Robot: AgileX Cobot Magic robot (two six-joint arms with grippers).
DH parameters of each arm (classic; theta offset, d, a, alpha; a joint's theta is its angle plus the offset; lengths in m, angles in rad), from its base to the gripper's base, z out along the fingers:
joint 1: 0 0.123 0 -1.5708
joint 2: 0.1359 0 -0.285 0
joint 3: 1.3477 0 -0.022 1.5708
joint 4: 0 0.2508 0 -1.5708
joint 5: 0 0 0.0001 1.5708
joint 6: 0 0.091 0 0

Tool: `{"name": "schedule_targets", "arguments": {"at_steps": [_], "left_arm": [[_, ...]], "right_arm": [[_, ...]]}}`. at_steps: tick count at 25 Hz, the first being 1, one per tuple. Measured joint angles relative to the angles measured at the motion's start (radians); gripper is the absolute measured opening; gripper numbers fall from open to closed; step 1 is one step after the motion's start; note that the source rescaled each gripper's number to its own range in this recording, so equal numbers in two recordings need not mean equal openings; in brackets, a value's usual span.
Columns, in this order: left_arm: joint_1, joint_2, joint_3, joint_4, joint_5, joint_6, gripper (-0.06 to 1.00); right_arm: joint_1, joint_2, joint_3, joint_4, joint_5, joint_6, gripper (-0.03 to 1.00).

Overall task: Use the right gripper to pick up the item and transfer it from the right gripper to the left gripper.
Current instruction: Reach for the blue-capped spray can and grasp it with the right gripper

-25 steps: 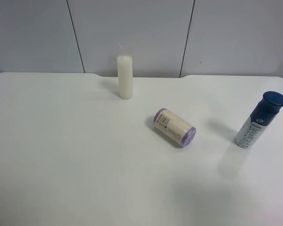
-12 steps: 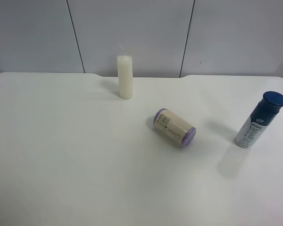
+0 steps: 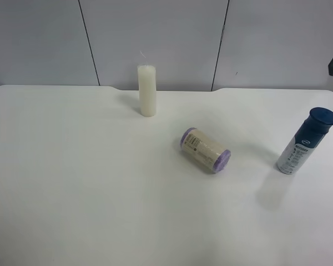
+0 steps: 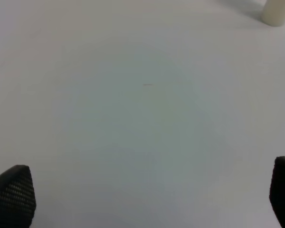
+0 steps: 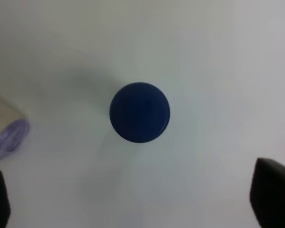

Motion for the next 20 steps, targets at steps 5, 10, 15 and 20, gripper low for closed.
{"name": "schedule_targets", "arguments": {"at_steps": [5,10,15,20], "left_arm": [[0.0,0.0,0.0,0.0,0.0,0.0,1.0],[0.0,0.0,0.0,0.0,0.0,0.0,1.0],[0.0,0.0,0.0,0.0,0.0,0.0,1.0],[0.0,0.0,0.0,0.0,0.0,0.0,1.0]], "right_arm": [[0.0,0.11,0.0,0.006,-0.001,-0.024,1.0],[0.0,0.176,0.0,0.0,0.002,-0.034,1.0],[-0.029,0.213,0.0,0.006,0.003,-0.06,1.0],[-0.043,0.252,0.0,0.001,0.005,-0.088,1.0]]}}
